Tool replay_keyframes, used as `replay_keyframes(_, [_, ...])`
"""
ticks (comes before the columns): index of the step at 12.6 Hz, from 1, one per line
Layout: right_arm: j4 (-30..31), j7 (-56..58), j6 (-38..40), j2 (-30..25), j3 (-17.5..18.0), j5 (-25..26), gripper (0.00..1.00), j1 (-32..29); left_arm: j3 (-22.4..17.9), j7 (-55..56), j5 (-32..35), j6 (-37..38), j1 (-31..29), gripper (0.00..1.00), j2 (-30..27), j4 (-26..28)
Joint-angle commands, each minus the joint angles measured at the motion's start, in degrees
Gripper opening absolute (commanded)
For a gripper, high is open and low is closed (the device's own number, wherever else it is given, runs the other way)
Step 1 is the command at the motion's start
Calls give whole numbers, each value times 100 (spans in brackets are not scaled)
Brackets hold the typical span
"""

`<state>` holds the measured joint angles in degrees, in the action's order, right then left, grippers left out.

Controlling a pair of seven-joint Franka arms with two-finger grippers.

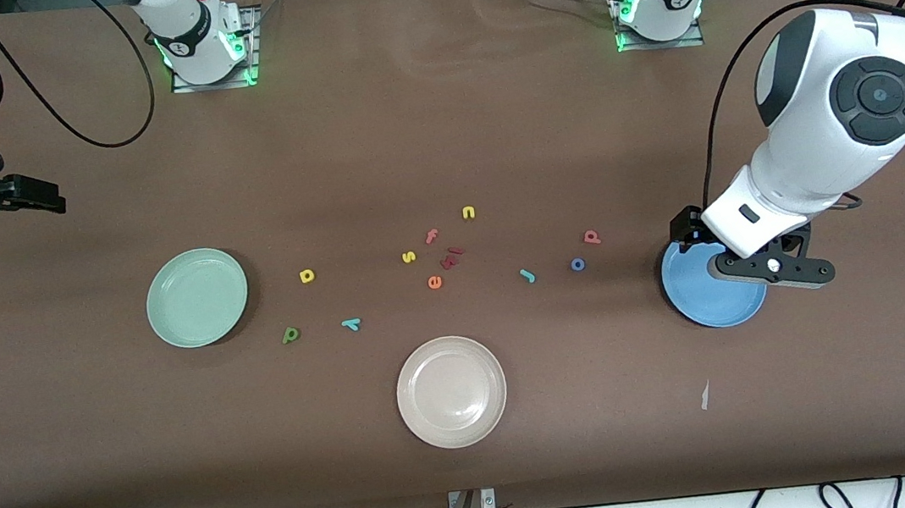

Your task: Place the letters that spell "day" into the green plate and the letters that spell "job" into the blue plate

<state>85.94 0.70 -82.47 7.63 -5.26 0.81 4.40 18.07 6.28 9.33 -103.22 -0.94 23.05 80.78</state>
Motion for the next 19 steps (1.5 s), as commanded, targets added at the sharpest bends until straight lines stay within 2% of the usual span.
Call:
replay_keyframes(1, [-122, 45, 90, 37, 25, 86, 100, -1, -14, -136, -116, 82, -125, 100, -3, -71])
replay_keyframes(2, [-122, 45, 82, 37, 25, 86, 100, -1, -22, -136, -124, 56, -126, 100, 6, -106])
replay_keyframes(4, [-122, 45, 82, 37, 34, 86, 100, -1, -22, -109, -98, 100, -135, 100, 50, -596])
replay_keyframes(6, [-122, 45, 90, 37, 25, 86, 100, -1, -31, -57, -115, 597, -144, 100, 24, -861])
replay_keyframes(8, [-122, 45, 90, 37, 25, 86, 100, -1, -14, -48, -159, 819, -310, 100, -107, -871])
replay_keyframes(12, [-122, 45, 82, 37, 25, 86, 100, -1, -5, 242, -711, 1435, -608, 100, -328, -766])
replay_keyframes(18, [-122, 45, 82, 46, 25, 86, 100, -1, -14, 163, -784, 1488, -706, 100, -530, -705])
replay_keyframes(19, [-122, 45, 82, 55, 25, 86, 100, -1, -144, 137, -818, 1445, -637, 100, -608, -617])
